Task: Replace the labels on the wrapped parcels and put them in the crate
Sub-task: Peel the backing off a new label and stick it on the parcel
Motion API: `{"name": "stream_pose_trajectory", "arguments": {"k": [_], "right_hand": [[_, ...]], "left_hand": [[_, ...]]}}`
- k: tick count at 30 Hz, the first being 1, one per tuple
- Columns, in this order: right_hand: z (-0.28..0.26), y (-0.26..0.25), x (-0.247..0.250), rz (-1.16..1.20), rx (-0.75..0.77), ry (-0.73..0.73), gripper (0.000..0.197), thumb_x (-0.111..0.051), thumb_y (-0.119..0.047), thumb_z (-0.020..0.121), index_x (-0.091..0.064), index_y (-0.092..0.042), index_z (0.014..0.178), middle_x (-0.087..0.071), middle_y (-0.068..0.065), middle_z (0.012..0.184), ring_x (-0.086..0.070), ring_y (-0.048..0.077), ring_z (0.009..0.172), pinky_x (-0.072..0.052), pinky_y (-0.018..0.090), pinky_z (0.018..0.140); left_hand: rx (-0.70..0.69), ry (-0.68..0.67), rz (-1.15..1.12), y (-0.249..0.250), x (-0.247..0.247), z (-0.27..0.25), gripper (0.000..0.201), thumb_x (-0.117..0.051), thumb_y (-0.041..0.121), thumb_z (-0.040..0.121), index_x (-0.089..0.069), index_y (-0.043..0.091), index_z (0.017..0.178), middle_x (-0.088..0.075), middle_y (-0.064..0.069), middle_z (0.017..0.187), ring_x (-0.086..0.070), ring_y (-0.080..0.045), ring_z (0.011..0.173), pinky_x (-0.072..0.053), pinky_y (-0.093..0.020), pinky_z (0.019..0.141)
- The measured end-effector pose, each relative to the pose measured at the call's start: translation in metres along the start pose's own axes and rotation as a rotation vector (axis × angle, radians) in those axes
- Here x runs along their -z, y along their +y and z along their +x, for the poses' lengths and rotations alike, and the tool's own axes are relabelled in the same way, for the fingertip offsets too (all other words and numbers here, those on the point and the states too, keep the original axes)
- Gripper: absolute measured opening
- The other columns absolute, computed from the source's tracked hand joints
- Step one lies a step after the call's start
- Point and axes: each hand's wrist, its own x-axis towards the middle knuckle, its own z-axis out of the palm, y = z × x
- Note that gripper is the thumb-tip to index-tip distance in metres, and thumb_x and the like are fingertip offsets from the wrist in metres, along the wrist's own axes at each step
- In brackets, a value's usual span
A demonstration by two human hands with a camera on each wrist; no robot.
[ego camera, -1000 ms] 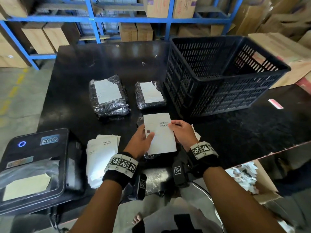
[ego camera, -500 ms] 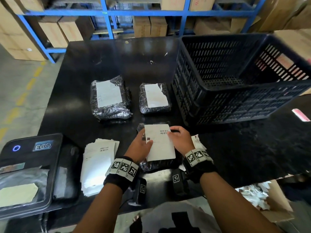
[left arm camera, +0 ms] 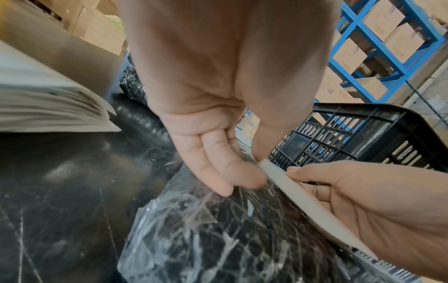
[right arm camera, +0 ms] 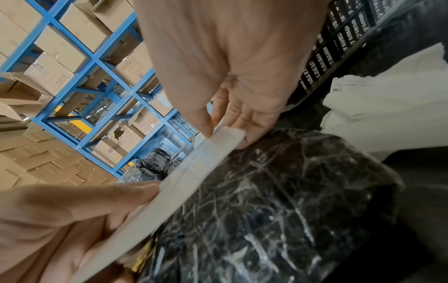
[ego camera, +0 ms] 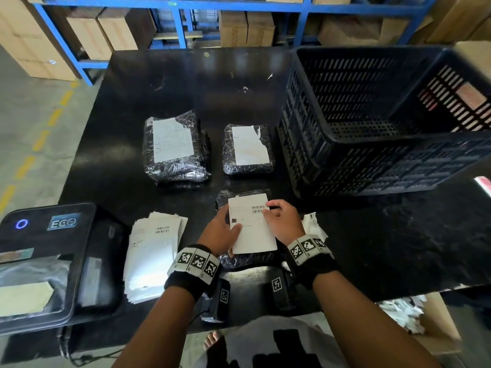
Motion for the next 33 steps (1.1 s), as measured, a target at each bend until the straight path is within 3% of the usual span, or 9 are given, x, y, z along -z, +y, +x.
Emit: {"name": "stream_pose_trajectory", "arguments": {"k": [6,10,17,22,24,28,33], "right_hand": [[0.003,0.003,-0.004,-0.031,-0.030,0.010,0.015,-0.063,-0.015,0.089,-0.061,-0.017,0.103,-0.070,0.010,0.093,-0.068,0.022,0.087,-0.055,0.035,0.080],[0.003,0.001,-0.004,-0.052,-0.045,0.020,0.018,-0.063,-0.015,0.089,-0.061,-0.016,0.106,-0.069,0.007,0.094,-0.067,0.020,0.087,-0.054,0.033,0.079],[0.001,0.000,-0.004,-0.123,-0.011,0.016,0.021,-0.063,-0.015,0.089,-0.061,-0.014,0.110,-0.067,0.004,0.095,-0.063,0.017,0.087,-0.049,0.025,0.075],[0.000,0.000,-0.005,-0.129,-0.014,0.014,0.025,-0.064,-0.014,0.088,-0.060,-0.013,0.112,-0.065,0.001,0.088,-0.066,0.021,0.090,-0.053,0.033,0.082],[-0.002,-0.002,-0.004,-0.152,-0.008,0.011,0.029,-0.063,-0.015,0.088,-0.057,-0.014,0.117,-0.064,-0.002,0.083,-0.066,0.020,0.090,-0.053,0.034,0.082],[-0.006,-0.004,-0.002,-0.164,0.000,0.012,0.047,-0.060,-0.015,0.090,-0.043,-0.017,0.133,-0.066,0.002,0.085,-0.062,0.015,0.086,-0.043,0.025,0.074],[-0.008,-0.005,-0.002,-0.211,0.010,0.005,0.052,-0.060,-0.016,0.090,-0.040,-0.016,0.138,-0.068,0.003,0.085,-0.062,0.016,0.088,-0.042,0.026,0.076]], "left_hand": [[-0.004,-0.015,0.022,0.001,-0.001,-0.002,0.055,-0.054,0.019,0.092,-0.031,0.028,0.141,-0.059,0.000,0.127,-0.062,-0.020,0.100,-0.053,-0.039,0.088],[-0.015,-0.029,0.029,0.001,-0.001,-0.002,0.053,-0.054,0.017,0.092,-0.032,0.029,0.139,-0.059,0.002,0.123,-0.064,-0.023,0.097,-0.057,-0.041,0.074],[-0.023,-0.019,0.069,-0.002,-0.001,0.000,0.056,-0.055,0.019,0.091,-0.032,0.028,0.141,-0.059,0.001,0.128,-0.061,-0.022,0.104,-0.055,-0.047,0.082],[-0.031,-0.011,0.057,-0.003,-0.002,0.001,0.054,-0.055,0.016,0.091,-0.034,0.026,0.140,-0.058,0.001,0.129,-0.059,-0.020,0.109,-0.052,-0.042,0.091],[-0.035,-0.011,0.067,-0.003,-0.002,0.001,0.054,-0.056,0.016,0.091,-0.034,0.026,0.140,-0.059,0.000,0.128,-0.060,-0.020,0.108,-0.053,-0.040,0.089],[-0.054,-0.017,0.128,-0.005,-0.002,0.003,0.056,-0.056,0.018,0.091,-0.033,0.024,0.141,-0.060,-0.001,0.128,-0.061,-0.020,0.105,-0.052,-0.038,0.091],[-0.050,-0.014,0.153,-0.007,-0.003,0.003,0.058,-0.057,0.018,0.091,-0.032,0.023,0.142,-0.062,-0.002,0.123,-0.061,-0.020,0.102,-0.053,-0.037,0.089]]}}
